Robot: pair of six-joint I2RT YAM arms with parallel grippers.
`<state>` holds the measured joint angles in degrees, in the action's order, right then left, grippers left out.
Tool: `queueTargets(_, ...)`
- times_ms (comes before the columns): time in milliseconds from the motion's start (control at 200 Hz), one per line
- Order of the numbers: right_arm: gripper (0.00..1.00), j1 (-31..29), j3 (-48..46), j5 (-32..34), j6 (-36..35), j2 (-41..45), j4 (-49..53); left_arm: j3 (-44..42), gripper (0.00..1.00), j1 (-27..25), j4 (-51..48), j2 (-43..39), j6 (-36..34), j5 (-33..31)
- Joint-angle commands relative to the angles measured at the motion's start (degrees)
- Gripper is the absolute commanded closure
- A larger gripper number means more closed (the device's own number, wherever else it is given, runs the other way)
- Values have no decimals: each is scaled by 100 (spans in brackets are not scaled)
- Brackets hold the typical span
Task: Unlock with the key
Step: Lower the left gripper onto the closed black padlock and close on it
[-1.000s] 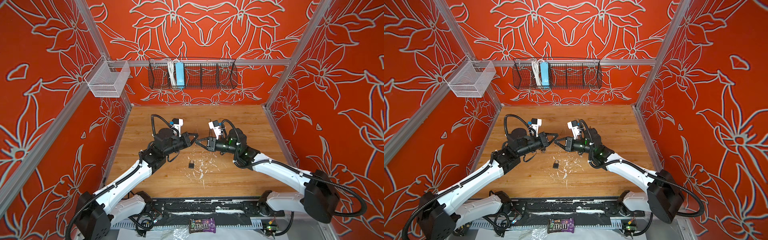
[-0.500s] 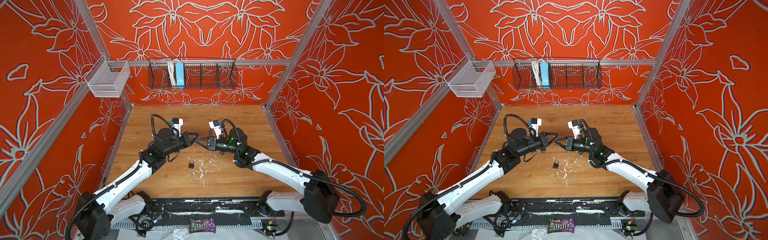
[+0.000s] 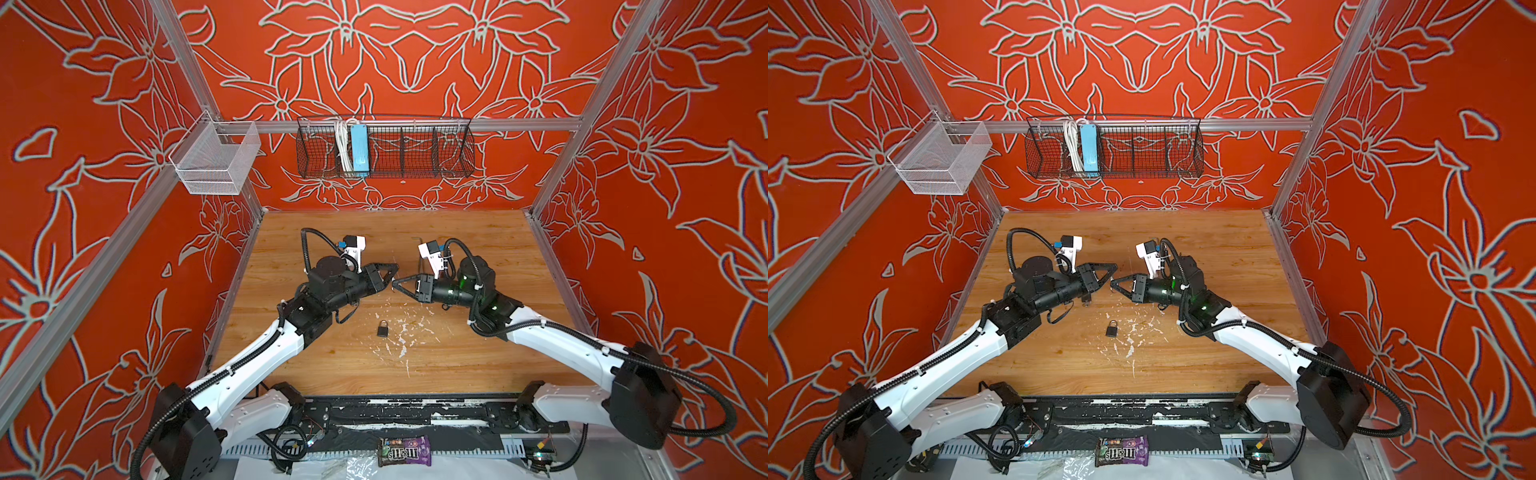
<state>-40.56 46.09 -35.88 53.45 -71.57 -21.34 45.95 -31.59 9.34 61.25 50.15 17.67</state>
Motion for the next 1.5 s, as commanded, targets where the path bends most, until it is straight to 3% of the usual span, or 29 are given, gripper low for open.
queueTargets(0, 100, 13, 88, 224, -517, 267, 619, 62, 44, -9, -178, -153, -123, -149)
queueTargets(105, 100, 13, -30, 328, -812, 424, 1059, 109, 31, -13, -746, -299, -189, -305)
queueTargets(355, 100, 91, -529, 808, -1074, 1073, 1999, 572, 16, -414, -3112, -193, -399, -1025)
queueTargets(460, 100, 118, -616, 1060, -1101, 1235, 2518, 831, 16, -626, -4064, 126, -405, -1407)
queueTargets(701, 100, 169, -1058, 1163, -832, 1206, 2651, 1525, 15, -1080, -5521, 1480, -480, -2060)
queueTargets(1056, 100, 380, -1356, 1062, -624, 1113, 2600, 2044, 17, -1261, -5794, 3292, -455, -2207)
queueTargets(1491, 100, 505, -1606, 1001, -496, 1269, 2454, 2383, 29, -1191, -5604, 4398, -359, -2116)
